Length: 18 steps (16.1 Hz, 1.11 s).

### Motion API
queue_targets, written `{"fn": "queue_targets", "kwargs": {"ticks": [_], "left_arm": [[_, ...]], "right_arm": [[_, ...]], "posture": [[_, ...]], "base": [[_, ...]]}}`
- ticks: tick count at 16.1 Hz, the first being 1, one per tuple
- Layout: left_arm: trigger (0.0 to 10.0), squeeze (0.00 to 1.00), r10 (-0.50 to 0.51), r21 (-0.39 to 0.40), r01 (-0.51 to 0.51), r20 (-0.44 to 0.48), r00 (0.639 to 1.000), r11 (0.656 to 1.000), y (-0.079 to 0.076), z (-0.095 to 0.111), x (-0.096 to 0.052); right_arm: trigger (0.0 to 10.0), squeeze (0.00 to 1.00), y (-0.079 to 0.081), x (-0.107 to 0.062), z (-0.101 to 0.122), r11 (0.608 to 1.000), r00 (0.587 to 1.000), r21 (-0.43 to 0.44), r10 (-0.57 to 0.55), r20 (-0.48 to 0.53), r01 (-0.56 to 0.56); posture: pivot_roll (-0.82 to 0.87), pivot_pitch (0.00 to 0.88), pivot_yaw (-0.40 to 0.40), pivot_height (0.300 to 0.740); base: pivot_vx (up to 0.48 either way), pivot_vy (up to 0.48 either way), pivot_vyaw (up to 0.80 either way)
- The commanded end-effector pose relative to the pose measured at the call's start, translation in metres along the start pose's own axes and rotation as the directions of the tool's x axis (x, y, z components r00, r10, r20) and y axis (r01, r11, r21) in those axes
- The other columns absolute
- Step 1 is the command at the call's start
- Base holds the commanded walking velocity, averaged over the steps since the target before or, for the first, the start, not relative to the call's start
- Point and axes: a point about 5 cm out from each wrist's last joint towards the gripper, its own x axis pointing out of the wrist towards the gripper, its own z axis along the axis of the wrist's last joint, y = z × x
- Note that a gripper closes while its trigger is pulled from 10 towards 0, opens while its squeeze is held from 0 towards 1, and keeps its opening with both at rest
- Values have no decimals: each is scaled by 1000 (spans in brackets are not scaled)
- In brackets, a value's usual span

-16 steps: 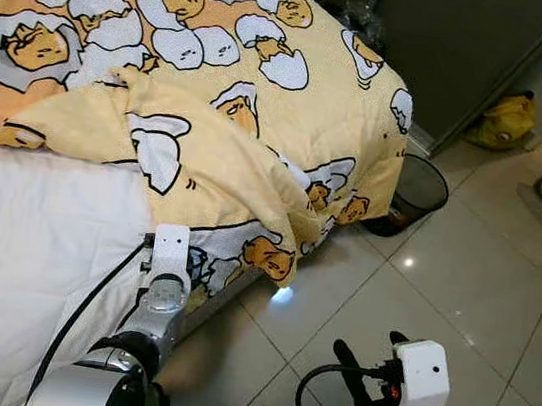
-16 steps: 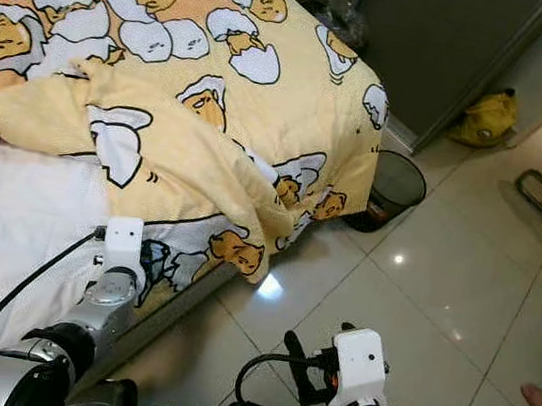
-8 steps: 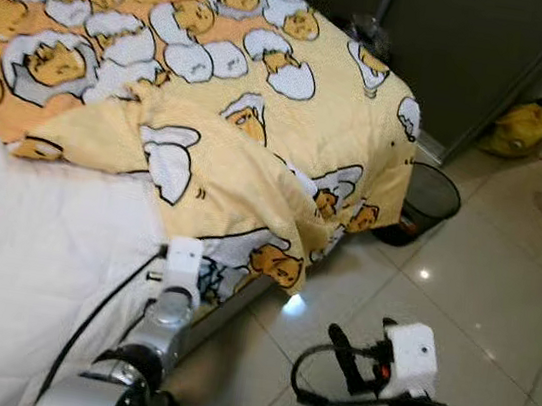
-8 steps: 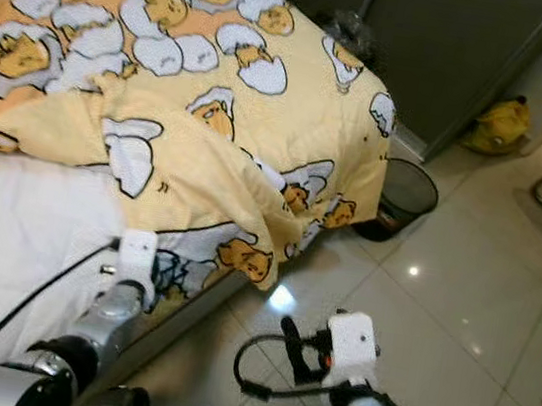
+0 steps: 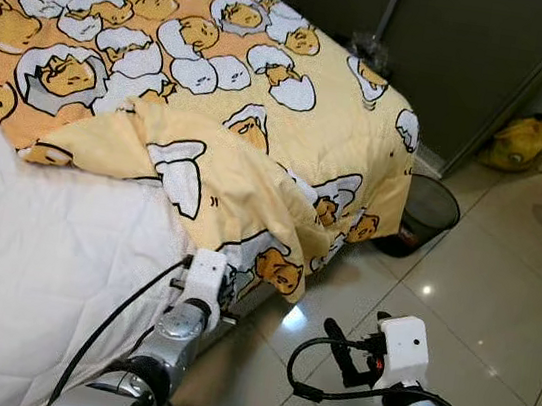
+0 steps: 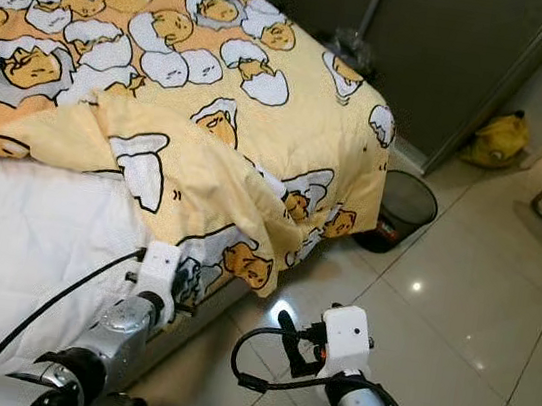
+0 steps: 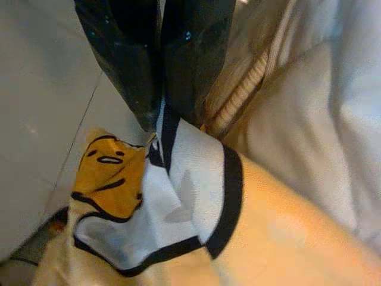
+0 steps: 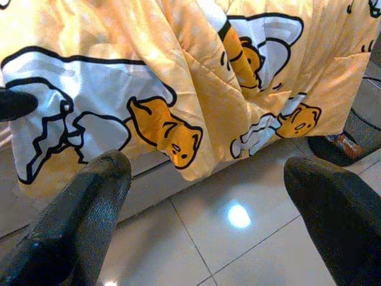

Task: Clean up the room

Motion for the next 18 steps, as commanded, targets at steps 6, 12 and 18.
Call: {"fn": "queue_targets", "kwargs": {"ticks": [6, 12, 18], "left_arm": [[10000, 0, -13, 108, 9, 31, 999, 994, 25, -3, -6], [10000, 0, -12, 94, 4, 88, 996, 996, 40, 1, -10], [10000, 0, -69, 82, 64, 66, 995, 995, 20, -12, -13]], "right_arm": [[10000, 0, -4, 31, 11, 1000, 998, 1, -19, 61, 19], [10000, 0, -4, 53, 17, 1000, 996, -1, 4, 92, -4], [10000, 0, -3, 57, 14, 999, 995, -20, 38, 87, -37]], "posture": [[-20, 0, -32, 740], [35, 0, -42, 740], [54, 0, -75, 740]], "base": [[0, 0, 0], [-199, 0, 0], [-391, 0, 0]]}}
